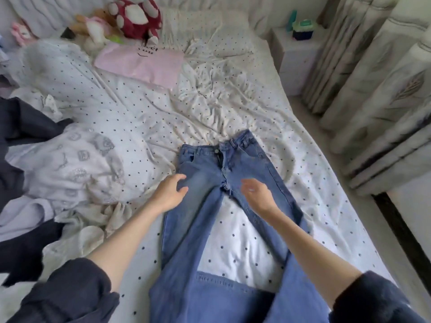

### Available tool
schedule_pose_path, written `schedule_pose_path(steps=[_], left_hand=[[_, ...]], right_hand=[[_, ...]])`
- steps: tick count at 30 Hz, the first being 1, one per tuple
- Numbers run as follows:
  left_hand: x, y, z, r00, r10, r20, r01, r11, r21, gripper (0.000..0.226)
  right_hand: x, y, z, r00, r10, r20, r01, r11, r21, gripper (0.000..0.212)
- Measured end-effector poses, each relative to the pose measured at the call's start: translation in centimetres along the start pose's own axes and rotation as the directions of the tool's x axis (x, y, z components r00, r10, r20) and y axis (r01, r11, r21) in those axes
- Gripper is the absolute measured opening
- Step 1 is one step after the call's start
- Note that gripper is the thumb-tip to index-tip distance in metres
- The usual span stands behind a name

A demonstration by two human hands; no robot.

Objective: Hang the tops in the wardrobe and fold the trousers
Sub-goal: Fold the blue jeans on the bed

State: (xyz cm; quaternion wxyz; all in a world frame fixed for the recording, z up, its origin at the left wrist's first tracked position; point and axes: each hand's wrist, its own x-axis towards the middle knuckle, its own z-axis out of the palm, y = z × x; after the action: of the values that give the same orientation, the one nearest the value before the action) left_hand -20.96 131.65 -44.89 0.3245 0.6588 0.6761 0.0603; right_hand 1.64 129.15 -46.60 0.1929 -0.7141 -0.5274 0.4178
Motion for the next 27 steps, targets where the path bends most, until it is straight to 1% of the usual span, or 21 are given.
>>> schedule_pose_path(steps=[3,5,7,10,11,13,15,17,19,21,22,24,25,27], left_hand=[[-3.3,-1.1,2.9,0.995,-0.031,0.099,0.032,0.999,-0.016,0.039],[-5.7,-2.3,4.5,0.991,-0.028,0.129,0.030,1.000,-0.007,0.039],[-8.1,-3.7,5.6,0.994,-0.021,0.110,0.024,0.999,-0.026,0.036],[-12.1,-4.8,6.6,0.998,-0.017,0.056,0.021,0.998,-0.067,0.025],[-13.7,-4.9,6.7,0.999,-0.033,0.037,0.037,0.995,-0.098,0.026],[-16.5,-5.4,7.2,0.997,-0.081,0.010,0.082,0.972,-0.220,0.030],[-19.6,-6.1,7.3,0.995,-0.103,0.016,0.102,0.937,-0.334,0.027],[-21.2,-6.5,7.1,0.996,-0.093,-0.002,0.086,0.925,-0.371,0.025],[-23.9,-6.7,6.3,0.997,-0.061,-0.050,0.044,0.958,-0.284,0.030],[-26.3,-6.7,5.6,0.997,-0.007,-0.083,-0.003,0.993,-0.117,0.033],[-27.9,-6.6,5.4,0.996,0.016,-0.089,-0.016,1.000,0.006,0.032],[-30.2,-6.2,5.1,0.993,0.059,-0.098,-0.029,0.958,0.284,0.033],[-31.1,-6.0,5.2,0.992,0.082,-0.093,-0.042,0.926,0.376,0.032],[-33.4,-5.5,5.7,0.993,0.114,-0.040,-0.084,0.887,0.455,0.025]], right_hand=[[-3.5,0.9,2.7,0.998,0.025,0.065,-0.027,0.999,0.028,0.030],[-5.9,1.6,4.4,0.996,0.036,0.084,-0.044,0.995,0.088,0.030],[-8.4,2.4,6.1,0.993,0.039,0.111,-0.053,0.991,0.126,0.030],[-12.7,3.2,8.7,0.990,0.060,0.126,-0.092,0.961,0.262,0.022],[-14.2,3.3,9.4,0.990,0.076,0.120,-0.110,0.943,0.313,0.018],[-17.2,3.7,10.7,0.988,0.106,0.112,-0.143,0.904,0.403,0.016],[-20.7,4.1,11.9,0.985,0.120,0.122,-0.162,0.884,0.439,0.016],[-22.9,4.9,12.7,0.983,0.134,0.126,-0.178,0.867,0.465,0.015],[-25.7,5.4,13.4,0.978,0.163,0.133,-0.207,0.851,0.482,0.014],[-28.0,6.2,13.9,0.970,0.201,0.135,-0.241,0.833,0.498,0.015],[-29.4,6.6,14.1,0.967,0.216,0.137,-0.256,0.826,0.503,0.016],[-31.3,7.0,14.2,0.959,0.237,0.154,-0.283,0.808,0.517,0.016],[-31.9,7.1,14.2,0.957,0.240,0.161,-0.289,0.796,0.531,0.016],[-33.3,7.2,14.1,0.951,0.245,0.190,-0.310,0.751,0.583,0.018]])
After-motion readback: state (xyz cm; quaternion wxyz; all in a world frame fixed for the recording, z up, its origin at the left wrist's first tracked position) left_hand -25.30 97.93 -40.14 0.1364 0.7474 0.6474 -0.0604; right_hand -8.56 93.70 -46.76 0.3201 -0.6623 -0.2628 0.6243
